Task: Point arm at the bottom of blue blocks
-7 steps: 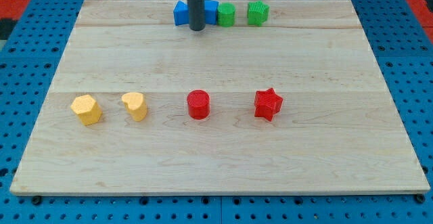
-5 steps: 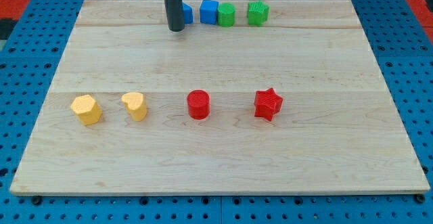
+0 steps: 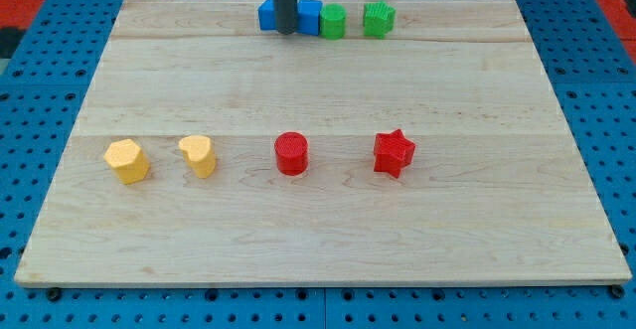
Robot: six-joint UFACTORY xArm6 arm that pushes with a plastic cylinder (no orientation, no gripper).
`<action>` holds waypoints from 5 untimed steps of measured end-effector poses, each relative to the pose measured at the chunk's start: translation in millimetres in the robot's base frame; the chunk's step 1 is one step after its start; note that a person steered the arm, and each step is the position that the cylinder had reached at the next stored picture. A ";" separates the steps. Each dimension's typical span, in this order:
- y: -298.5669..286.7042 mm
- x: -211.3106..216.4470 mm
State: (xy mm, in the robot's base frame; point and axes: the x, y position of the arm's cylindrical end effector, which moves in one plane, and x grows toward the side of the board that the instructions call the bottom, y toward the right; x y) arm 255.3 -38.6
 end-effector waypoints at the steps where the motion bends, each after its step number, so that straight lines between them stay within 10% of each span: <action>1: 1.0 0.0; 5: 45.2 5.0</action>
State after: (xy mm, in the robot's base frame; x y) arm 260.2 6.5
